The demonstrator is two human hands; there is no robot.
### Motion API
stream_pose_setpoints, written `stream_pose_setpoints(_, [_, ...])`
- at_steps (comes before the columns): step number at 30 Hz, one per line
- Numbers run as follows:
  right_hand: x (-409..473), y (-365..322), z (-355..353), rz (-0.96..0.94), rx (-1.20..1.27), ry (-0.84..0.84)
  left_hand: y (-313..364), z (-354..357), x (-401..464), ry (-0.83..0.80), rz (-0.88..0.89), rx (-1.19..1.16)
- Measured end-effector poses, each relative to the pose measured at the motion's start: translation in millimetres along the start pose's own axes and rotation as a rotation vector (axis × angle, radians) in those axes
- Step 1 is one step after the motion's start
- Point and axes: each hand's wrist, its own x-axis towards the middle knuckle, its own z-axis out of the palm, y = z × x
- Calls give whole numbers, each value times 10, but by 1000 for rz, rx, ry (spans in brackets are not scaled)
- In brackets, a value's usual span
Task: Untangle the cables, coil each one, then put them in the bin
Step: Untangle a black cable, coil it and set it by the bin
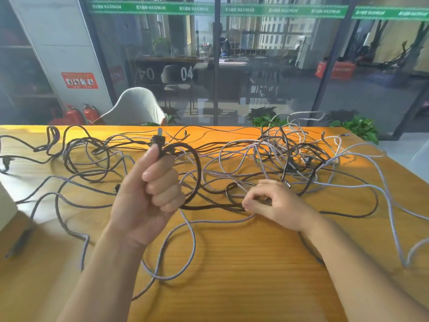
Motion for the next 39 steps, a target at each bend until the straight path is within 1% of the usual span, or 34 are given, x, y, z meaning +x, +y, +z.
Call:
stream_pose_setpoints(4, [32,16,-103,-1,1,86,-37,-87,18,-24,-120,52])
stream_pose_setpoints(5, [32,-11,-120,-19,-40,170,-69,-91,33,-7,-149,107])
stream_pose_setpoints(6, [29,-25,-129,-63,-113,298,-111,-82,48,30,-174,188])
stream_pose_setpoints(8, [22,-102,-132,-135,-253,570,-219,-31,83,149,-207,378])
stream_pose_setpoints(9, [22,-167,-129,-148,-287,672,-283,-4,102,209,-212,470])
stream_pose_setpoints(10, [24,-236,-124,-157,-296,734,-349,19,125,243,-217,551])
stream_pose_setpoints(12, [15,-396,-103,-147,-260,785,-465,60,165,253,-236,707])
stream_pose_setpoints(14, [6,-533,-43,-86,-97,755,-567,70,198,256,-253,900])
stream_pose_setpoints(16, [-8,-629,19,-21,124,648,-658,72,224,299,-261,1062])
stream_pose_setpoints(18, [-43,-703,26,10,328,515,-719,65,244,339,-225,1102])
stream_pose_setpoints(20, [-94,-744,-11,36,566,387,-725,60,256,404,-155,1091])
stream_pose_setpoints(21, [-118,-752,-35,49,645,327,-714,60,257,439,-115,1085])
stream_pose_setpoints(22, [-136,-754,-44,54,667,279,-705,55,259,466,-79,1077])
stream_pose_setpoints(24, [-154,-772,-24,35,603,218,-690,47,262,497,-34,1072])
stream_pose_setpoints(25, [-162,-791,-4,17,563,215,-687,41,263,512,-26,1075])
stream_pose_setpoints(27, [-182,-848,37,-15,515,287,-691,32,267,548,-21,1073])
stream_pose_setpoints(29, [-203,-894,67,-27,532,369,-696,36,271,573,-9,1068])
stream_pose_setpoints(31, [-223,-923,97,-44,572,382,-699,48,273,584,21,1071])
stream_pose_setpoints(33, [-243,-944,128,-71,555,349,-691,62,277,608,67,1068])
stream_pose_setpoints(36, [-261,-950,123,-79,612,237,-621,39,272,695,169,1092])
stream_pose_setpoints(37, [-249,-922,124,-69,568,224,-582,37,267,712,209,1101])
stream_pose_setpoints(38, [-230,-871,133,-65,434,249,-541,28,259,720,247,1106])
stream_pose_setpoints(39, [-208,-799,146,-78,228,282,-501,23,246,723,283,1115])
